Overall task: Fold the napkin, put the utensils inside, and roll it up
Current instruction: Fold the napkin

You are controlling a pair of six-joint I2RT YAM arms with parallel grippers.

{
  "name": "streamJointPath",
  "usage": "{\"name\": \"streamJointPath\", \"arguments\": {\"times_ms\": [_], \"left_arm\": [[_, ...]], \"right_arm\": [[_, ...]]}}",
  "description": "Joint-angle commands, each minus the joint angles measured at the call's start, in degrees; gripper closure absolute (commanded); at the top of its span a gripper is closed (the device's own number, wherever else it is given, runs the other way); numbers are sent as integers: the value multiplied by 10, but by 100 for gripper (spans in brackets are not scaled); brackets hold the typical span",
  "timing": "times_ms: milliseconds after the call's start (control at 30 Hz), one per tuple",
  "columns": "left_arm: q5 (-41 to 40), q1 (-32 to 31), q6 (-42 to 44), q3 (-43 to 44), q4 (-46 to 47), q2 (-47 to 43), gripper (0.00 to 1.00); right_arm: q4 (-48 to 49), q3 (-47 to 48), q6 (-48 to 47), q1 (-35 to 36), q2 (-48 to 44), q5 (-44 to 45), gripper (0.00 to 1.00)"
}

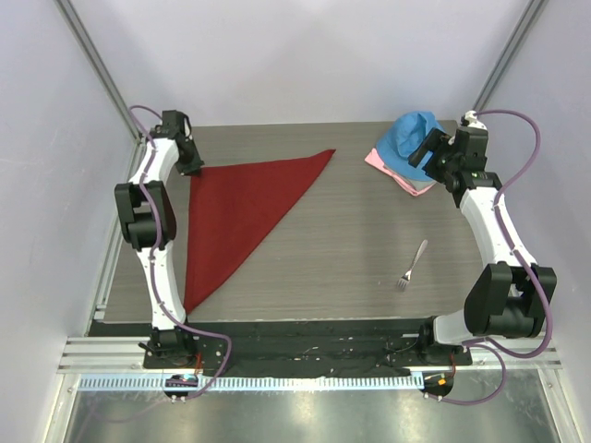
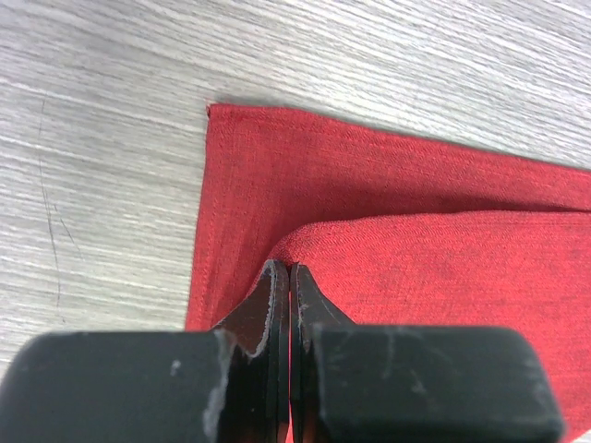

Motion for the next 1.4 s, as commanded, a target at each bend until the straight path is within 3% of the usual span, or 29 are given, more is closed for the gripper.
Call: {"name": "streamJointPath", "arguments": {"times_ms": [0,1367], "left_arm": [[6,13,11,34,-14,7,100],[25,34,36,136,-14,98,100]], "right_arm": [[21,27,-5,-1,0,-1,14],[17,42,-7,-2,23,-3,14]]}}
